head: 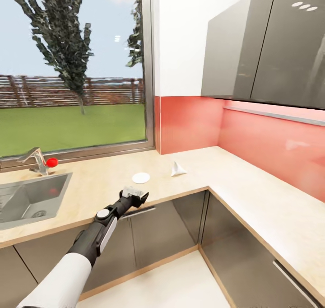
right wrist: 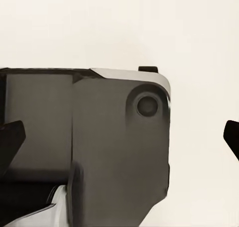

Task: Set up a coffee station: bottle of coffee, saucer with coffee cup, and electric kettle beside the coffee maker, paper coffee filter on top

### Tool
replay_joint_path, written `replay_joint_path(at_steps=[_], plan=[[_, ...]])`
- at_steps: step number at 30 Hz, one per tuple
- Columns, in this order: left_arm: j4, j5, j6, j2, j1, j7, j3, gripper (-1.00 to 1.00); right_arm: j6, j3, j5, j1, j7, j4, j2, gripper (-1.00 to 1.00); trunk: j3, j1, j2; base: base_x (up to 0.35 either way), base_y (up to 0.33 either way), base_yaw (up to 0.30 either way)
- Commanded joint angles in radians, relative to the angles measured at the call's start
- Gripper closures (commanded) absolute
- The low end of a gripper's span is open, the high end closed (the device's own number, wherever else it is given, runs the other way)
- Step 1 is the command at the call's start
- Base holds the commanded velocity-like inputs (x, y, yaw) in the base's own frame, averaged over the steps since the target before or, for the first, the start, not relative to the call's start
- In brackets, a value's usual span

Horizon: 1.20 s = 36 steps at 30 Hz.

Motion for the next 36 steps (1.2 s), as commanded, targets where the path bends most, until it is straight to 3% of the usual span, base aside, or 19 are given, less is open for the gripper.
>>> replay_joint_path(at_steps=[1,16,25,30,36], plan=[[0.000,-0.005,0.000,0.000,-0.001,-0.003,0.001,-1.00,-0.003,0.000,0.000,0.000,0.001,0.001,0.000,-1.00,0.000,0.000,-0.001,0.000,0.301,-0.026],[0.001,-0.006,0.000,0.000,-0.005,-0.002,0.002,-1.00,-0.003,-0.001,0.000,0.000,-0.001,0.002,0.002,-1.00,0.000,0.000,-0.001,0.129,0.273,-0.003],[0.001,-0.006,-0.001,0.000,0.004,0.002,0.000,-1.00,-0.002,-0.002,-0.001,0.000,-0.002,0.002,-0.004,-1.00,0.000,0.000,-0.001,0.302,0.030,-0.029],[0.001,-0.007,-0.002,-0.001,0.006,0.005,0.001,-1.00,-0.002,-0.003,-0.001,0.000,-0.001,0.002,-0.004,-1.00,0.000,0.000,-0.001,0.082,0.001,-0.223],[0.001,-0.007,-0.002,-0.001,0.007,0.049,-0.004,-1.00,-0.001,-0.003,-0.001,0.000,-0.002,0.002,-0.004,-1.00,0.000,0.000,-0.001,0.009,0.000,-0.260]])
